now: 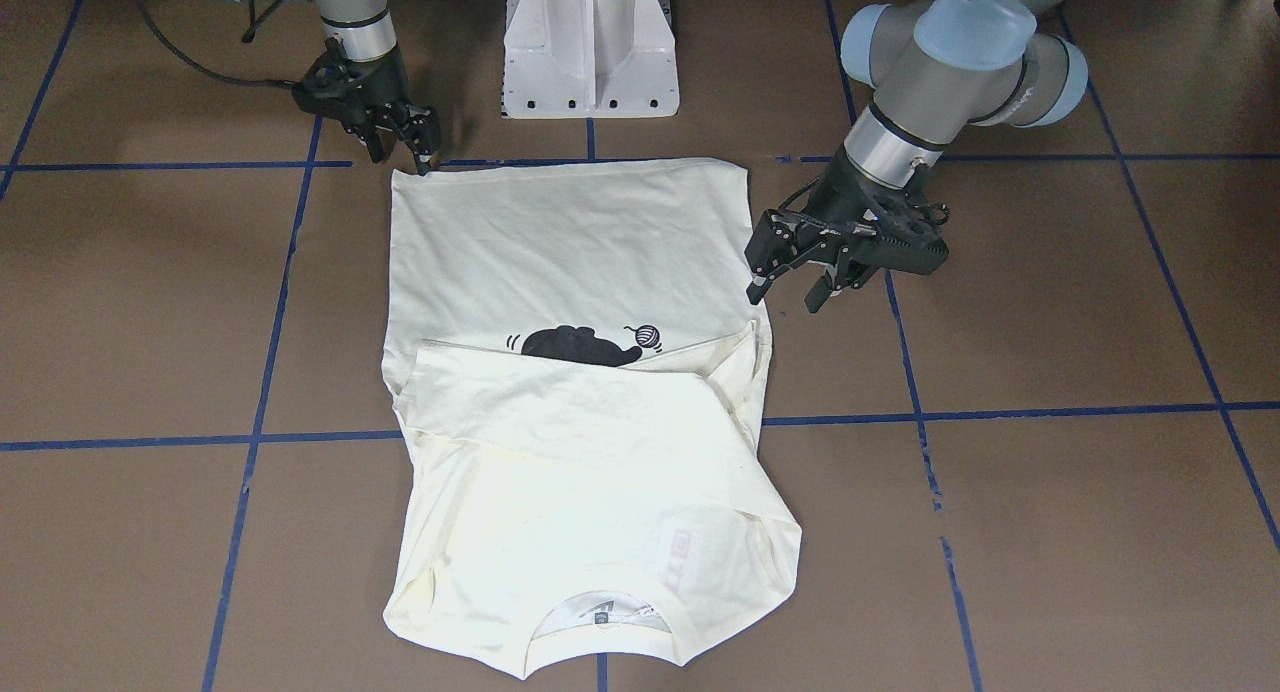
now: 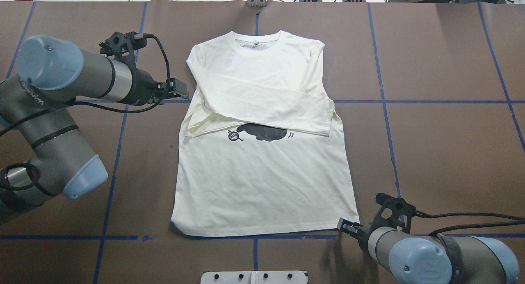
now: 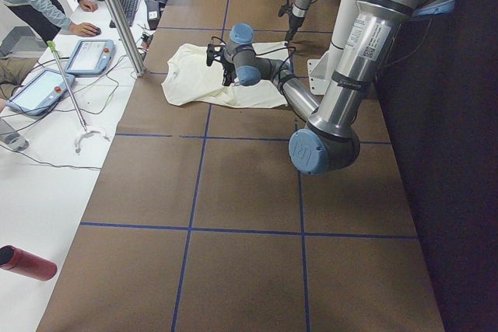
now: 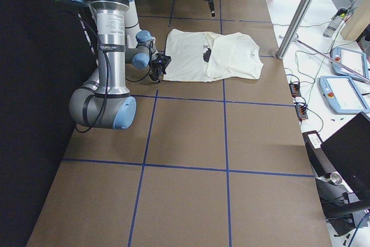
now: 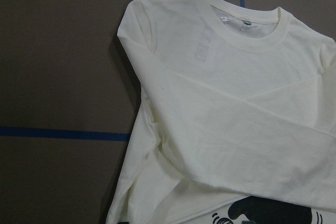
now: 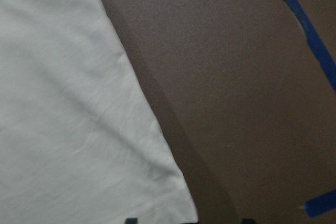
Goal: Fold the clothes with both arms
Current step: 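Move both grippers to the hem corners nearest the robot and grasp them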
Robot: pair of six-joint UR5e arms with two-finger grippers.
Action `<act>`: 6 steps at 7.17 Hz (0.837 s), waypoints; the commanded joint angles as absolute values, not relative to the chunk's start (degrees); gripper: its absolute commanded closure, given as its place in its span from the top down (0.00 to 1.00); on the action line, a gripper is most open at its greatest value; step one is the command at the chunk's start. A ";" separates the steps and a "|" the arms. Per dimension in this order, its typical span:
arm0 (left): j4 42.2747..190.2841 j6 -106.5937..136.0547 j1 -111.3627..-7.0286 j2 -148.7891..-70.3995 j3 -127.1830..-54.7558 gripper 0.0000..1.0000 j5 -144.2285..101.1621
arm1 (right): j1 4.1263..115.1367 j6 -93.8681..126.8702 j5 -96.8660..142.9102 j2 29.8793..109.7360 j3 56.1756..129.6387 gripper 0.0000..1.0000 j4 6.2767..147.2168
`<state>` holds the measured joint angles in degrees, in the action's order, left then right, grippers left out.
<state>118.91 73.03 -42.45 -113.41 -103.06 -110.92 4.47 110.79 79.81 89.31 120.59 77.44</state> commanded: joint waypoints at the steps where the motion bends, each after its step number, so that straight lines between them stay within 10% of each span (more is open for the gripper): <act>1: 119.00 73.04 -42.36 -113.47 -102.40 0.79 -110.92 | 4.22 110.83 78.93 89.12 120.50 0.45 78.75; 6: 119.18 73.56 -42.36 -113.82 -102.47 0.80 -110.92 | 4.66 110.48 78.32 89.03 120.85 0.00 78.75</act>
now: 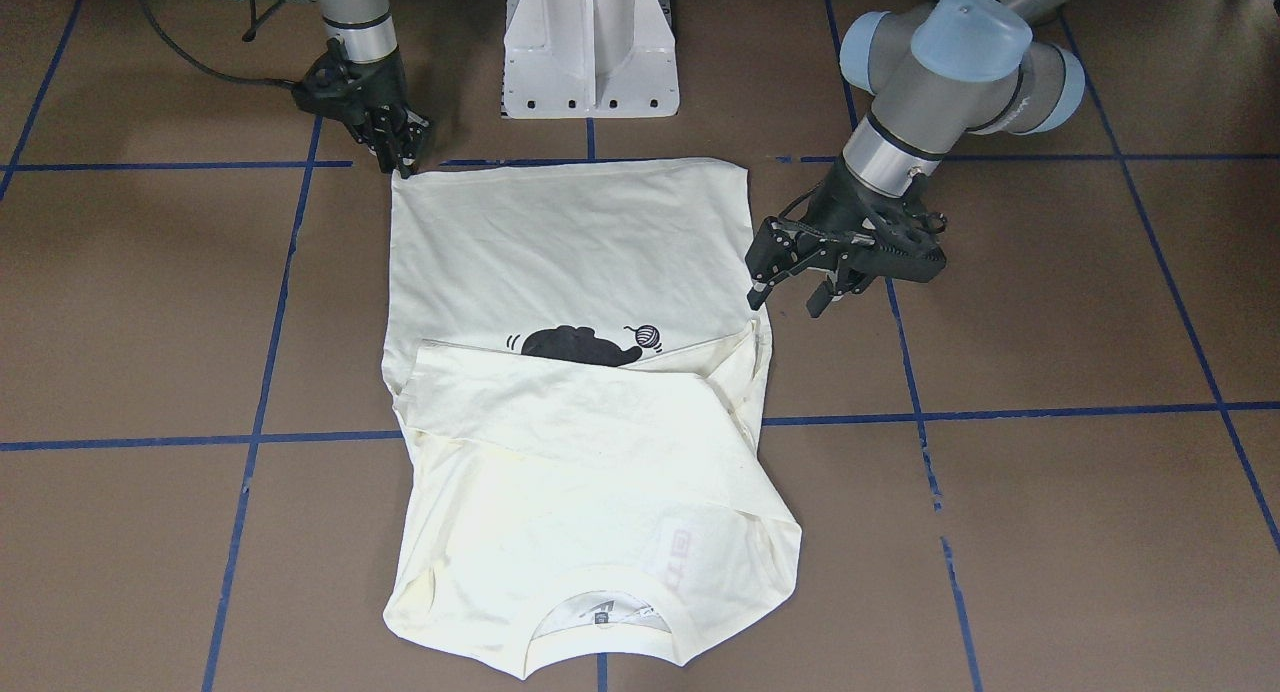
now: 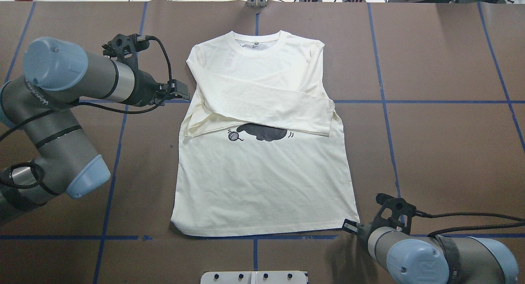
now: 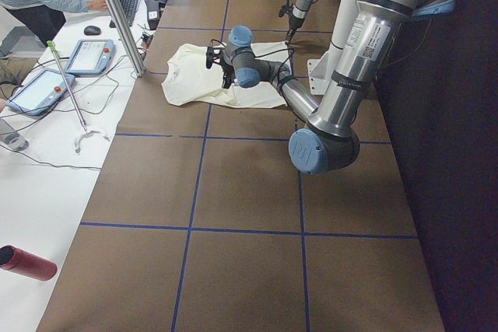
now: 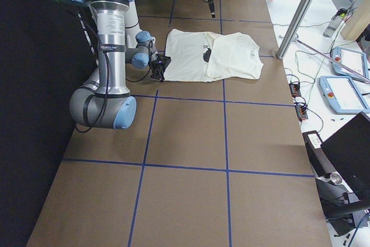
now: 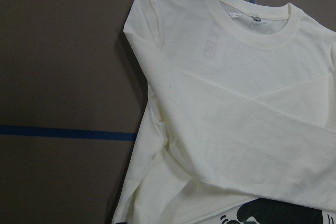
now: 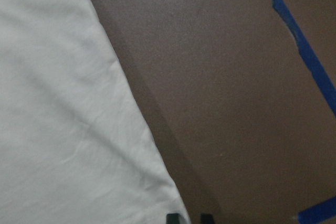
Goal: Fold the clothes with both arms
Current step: 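Move both grippers to the hem corners nearest the robot and grasp them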
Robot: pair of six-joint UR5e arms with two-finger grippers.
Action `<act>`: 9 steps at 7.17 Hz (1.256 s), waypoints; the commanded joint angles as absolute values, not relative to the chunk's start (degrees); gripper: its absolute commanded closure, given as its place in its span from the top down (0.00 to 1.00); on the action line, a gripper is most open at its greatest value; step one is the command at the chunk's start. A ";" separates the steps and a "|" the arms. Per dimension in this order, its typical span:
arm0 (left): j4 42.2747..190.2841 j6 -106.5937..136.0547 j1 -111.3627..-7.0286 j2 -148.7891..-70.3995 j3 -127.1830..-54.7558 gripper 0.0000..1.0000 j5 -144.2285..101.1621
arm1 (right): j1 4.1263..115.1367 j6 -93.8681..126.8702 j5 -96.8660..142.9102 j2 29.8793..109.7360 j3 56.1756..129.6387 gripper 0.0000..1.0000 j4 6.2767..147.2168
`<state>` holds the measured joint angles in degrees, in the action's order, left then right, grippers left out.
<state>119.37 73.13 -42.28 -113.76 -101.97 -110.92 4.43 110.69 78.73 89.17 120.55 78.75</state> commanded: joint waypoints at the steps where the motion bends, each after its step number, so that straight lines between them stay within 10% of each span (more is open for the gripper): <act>1: 119.09 79.05 -42.02 -113.91 -102.83 0.80 -110.83 | 5.01 110.30 78.40 88.77 121.02 0.00 78.75; 9: 95.72 107.14 -9.41 -104.06 -117.42 0.76 -91.76 | 5.27 110.21 78.84 88.42 123.57 0.00 78.66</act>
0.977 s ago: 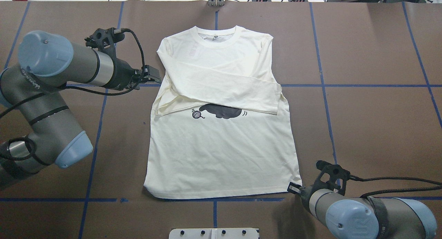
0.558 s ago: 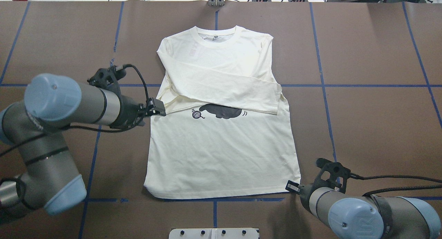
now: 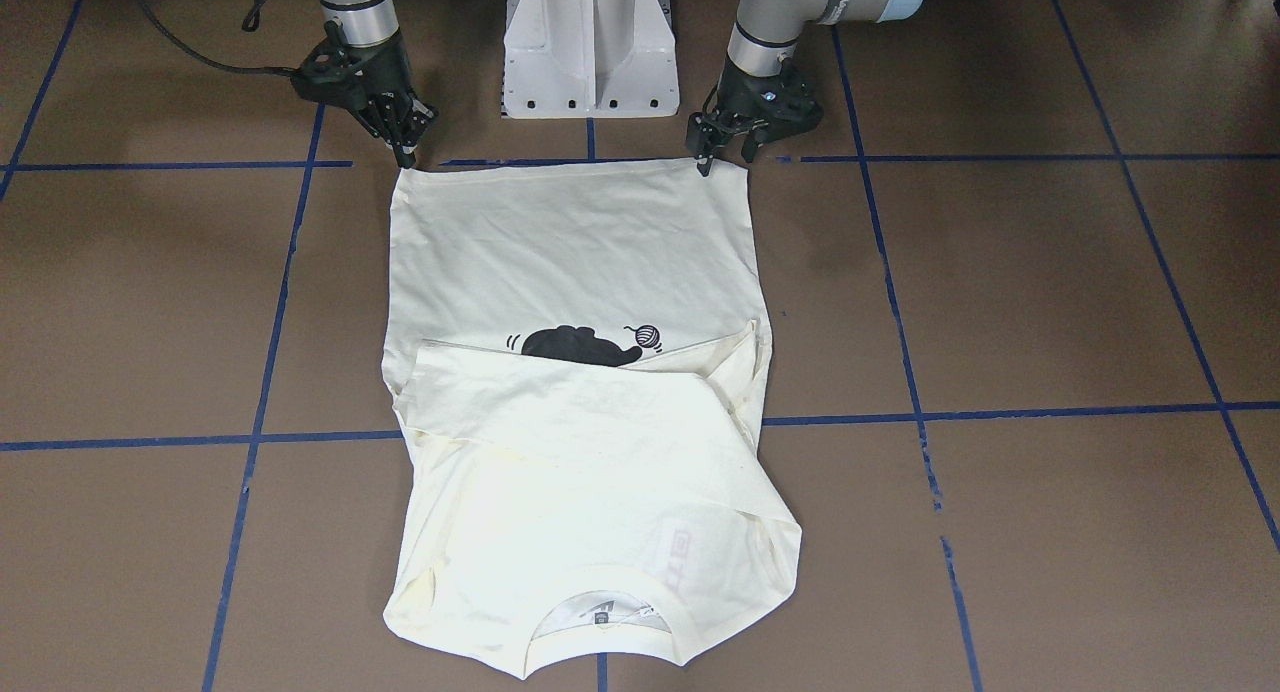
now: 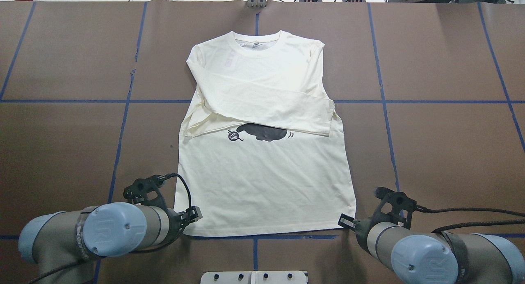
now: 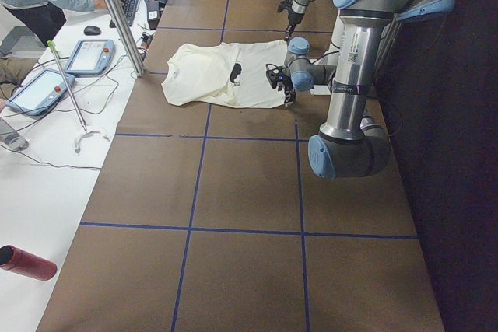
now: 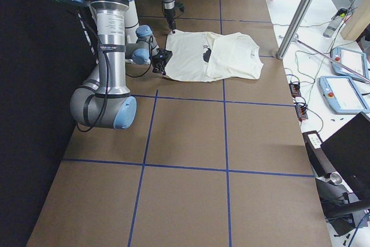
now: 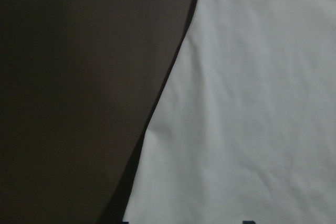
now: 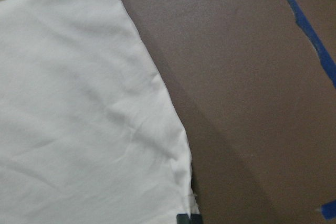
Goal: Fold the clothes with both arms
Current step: 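Move both grippers to the hem corners nearest the robot and grasp them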
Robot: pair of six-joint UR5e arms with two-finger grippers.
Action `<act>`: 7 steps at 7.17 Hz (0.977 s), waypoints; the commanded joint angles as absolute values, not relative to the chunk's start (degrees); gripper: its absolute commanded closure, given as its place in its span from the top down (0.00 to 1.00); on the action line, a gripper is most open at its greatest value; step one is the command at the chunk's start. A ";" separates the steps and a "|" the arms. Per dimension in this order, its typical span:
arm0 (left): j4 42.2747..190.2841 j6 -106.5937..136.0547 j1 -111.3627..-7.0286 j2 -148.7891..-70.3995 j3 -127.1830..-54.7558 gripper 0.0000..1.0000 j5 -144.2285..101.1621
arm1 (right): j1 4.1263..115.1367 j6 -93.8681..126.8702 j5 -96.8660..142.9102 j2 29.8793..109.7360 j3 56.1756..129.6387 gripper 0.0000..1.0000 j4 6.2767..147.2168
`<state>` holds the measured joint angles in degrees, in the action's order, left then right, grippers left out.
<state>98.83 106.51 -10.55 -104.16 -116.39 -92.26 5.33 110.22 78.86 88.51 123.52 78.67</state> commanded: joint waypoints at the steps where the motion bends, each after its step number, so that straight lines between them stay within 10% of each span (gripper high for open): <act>1: 95.71 107.14 -9.40 -103.98 -117.33 0.76 -91.67 | 5.27 110.21 78.66 88.42 123.49 0.00 78.66; 7: 96.15 106.96 -8.79 -104.68 -115.32 0.67 -87.28 | 5.62 110.21 78.57 88.59 123.57 0.00 78.66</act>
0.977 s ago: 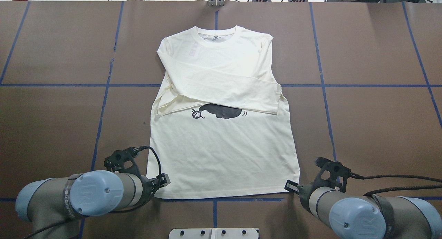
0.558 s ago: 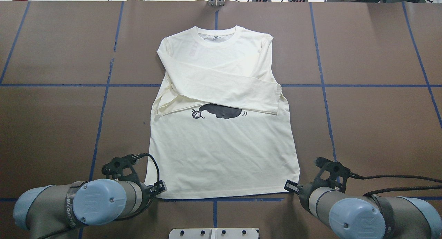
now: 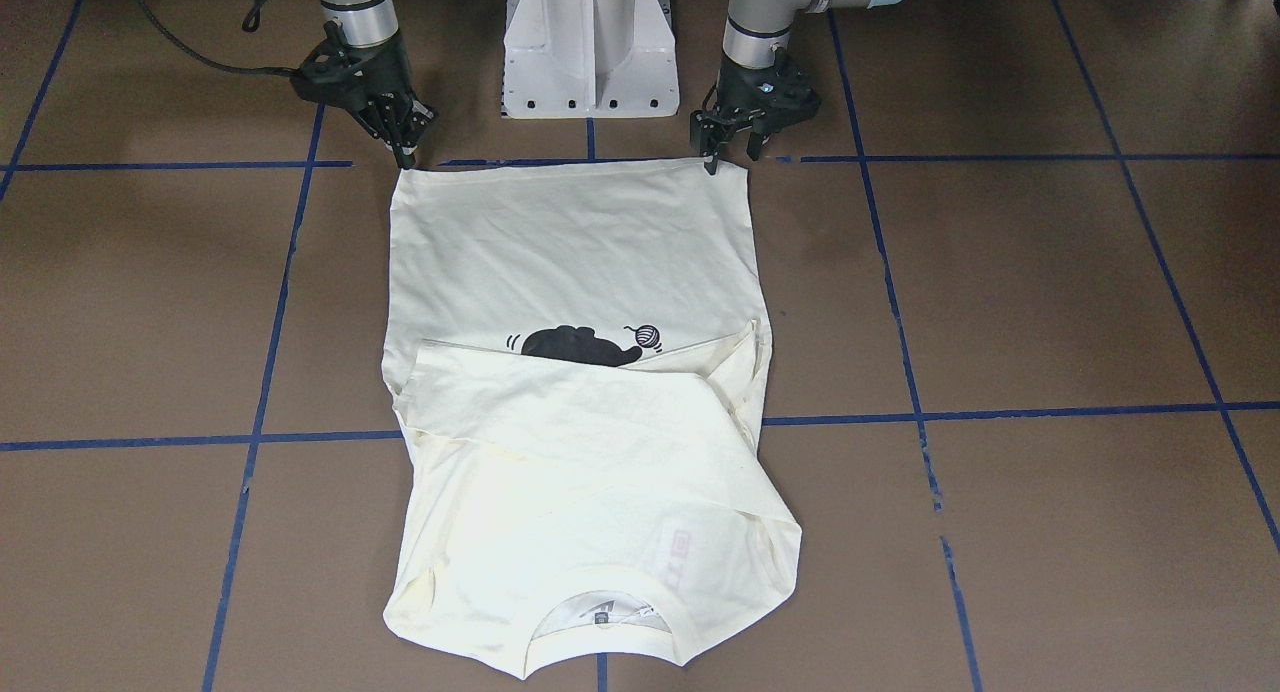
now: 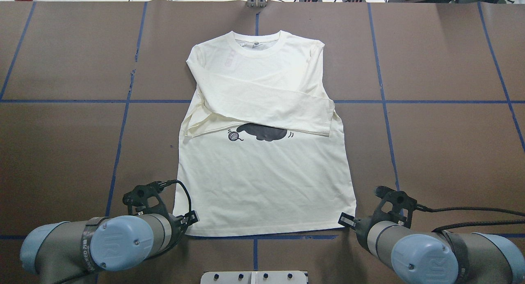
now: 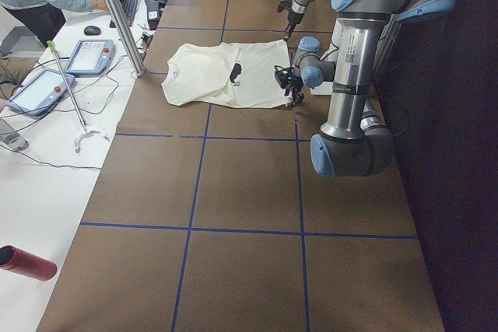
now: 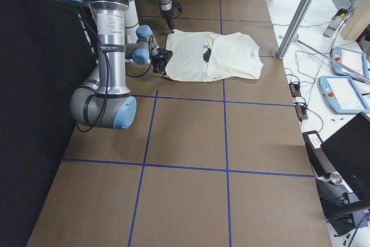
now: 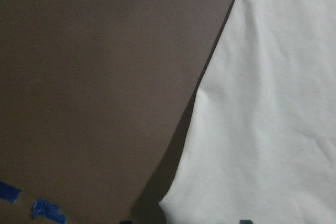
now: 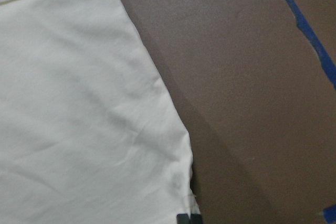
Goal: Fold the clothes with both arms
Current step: 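Move both grippers to the hem corners nearest the robot and grasp them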
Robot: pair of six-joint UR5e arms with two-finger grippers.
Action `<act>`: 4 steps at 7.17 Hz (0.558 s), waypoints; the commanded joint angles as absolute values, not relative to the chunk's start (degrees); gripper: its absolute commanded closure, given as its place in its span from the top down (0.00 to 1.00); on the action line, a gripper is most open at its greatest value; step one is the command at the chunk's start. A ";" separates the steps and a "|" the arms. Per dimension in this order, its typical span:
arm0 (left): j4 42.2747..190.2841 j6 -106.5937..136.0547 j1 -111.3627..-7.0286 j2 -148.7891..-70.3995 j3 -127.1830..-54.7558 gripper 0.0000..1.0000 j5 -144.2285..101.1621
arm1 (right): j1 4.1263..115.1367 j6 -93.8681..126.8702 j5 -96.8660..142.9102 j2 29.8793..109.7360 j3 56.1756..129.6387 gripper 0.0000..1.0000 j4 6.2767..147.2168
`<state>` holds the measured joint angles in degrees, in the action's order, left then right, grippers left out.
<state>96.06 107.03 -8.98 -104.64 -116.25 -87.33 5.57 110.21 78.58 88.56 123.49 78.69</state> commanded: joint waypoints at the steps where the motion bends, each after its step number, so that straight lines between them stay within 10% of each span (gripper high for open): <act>1: 96.15 106.96 -8.79 -104.76 -115.23 0.57 -87.28 | 5.63 110.21 78.57 88.51 123.57 0.00 78.66; 3: 96.06 106.96 -8.88 -104.77 -115.22 0.07 -87.28 | 5.62 110.21 78.57 88.51 123.49 0.00 78.66; 4: 96.06 107.05 -8.96 -104.85 -115.40 0.00 -87.36 | 5.54 110.21 78.57 88.51 123.49 0.00 78.75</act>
<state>96.08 106.98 -8.89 -104.79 -115.30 -87.29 5.59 110.22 78.57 88.51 123.52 78.70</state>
